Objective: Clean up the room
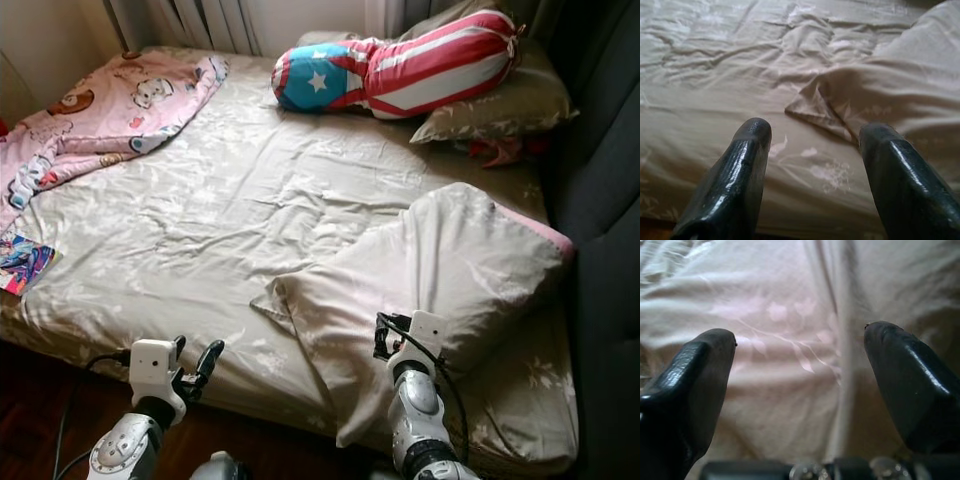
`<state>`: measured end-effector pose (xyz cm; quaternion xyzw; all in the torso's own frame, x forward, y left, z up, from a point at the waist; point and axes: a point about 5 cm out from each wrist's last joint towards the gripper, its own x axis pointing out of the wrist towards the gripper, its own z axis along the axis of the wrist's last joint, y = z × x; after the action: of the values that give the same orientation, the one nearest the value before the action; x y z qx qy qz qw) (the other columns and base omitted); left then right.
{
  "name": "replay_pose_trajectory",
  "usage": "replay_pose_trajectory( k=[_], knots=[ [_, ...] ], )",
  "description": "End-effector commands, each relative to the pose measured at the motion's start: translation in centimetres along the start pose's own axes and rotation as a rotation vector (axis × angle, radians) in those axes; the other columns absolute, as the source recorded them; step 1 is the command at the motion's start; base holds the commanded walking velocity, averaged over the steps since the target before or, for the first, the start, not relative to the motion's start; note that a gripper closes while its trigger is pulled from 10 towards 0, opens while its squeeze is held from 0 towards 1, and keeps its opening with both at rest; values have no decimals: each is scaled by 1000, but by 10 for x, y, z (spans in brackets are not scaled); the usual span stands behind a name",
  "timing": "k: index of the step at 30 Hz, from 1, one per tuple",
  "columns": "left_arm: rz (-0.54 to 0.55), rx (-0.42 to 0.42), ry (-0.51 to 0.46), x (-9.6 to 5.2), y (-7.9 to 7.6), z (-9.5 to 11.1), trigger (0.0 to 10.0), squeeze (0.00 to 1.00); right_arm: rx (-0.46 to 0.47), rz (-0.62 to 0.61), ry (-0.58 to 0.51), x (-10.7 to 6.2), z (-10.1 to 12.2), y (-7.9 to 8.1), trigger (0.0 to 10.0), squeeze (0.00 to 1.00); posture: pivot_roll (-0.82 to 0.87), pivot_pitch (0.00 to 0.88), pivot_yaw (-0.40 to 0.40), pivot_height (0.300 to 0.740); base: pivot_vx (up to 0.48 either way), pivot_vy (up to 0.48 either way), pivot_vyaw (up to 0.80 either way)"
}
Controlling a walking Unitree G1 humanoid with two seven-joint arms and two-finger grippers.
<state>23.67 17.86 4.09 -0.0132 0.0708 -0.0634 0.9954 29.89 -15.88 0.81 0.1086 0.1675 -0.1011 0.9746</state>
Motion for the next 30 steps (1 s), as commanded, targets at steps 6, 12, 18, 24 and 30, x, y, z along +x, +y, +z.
replay_pose_trajectory(
  k=[6, 12, 18, 24, 30],
  knots=[
    [-7, -5, 35, -9, 1, -3, 10000, 0, 89, -65, 61, 3, -1, 0, 10000, 0, 33, 204, 37, 650, 0, 0, 0],
    [-19, 0, 42, -11, 1, 0, 10000, 0, 190, -66, 142, 8, 1, 6, 10000, 0, 43, 216, 47, 650, 0, 0, 0],
    [-34, 14, 48, -14, 3, 3, 10000, 0, 218, -23, 182, 13, 7, 15, 10000, 0, 57, 222, 60, 650, 0, 0, 0],
    [-41, 19, 54, -17, 5, 4, 10000, 0, 207, -124, 224, 13, 4, 8, 10000, 0, 59, 235, 70, 650, 0, 0, 0],
    [-66, 27, 72, -22, 3, 3, 10000, 0, 228, -213, 207, 12, 6, -2, 10000, 0, 56, 245, 78, 650, 0, 0, 0]
  ],
)
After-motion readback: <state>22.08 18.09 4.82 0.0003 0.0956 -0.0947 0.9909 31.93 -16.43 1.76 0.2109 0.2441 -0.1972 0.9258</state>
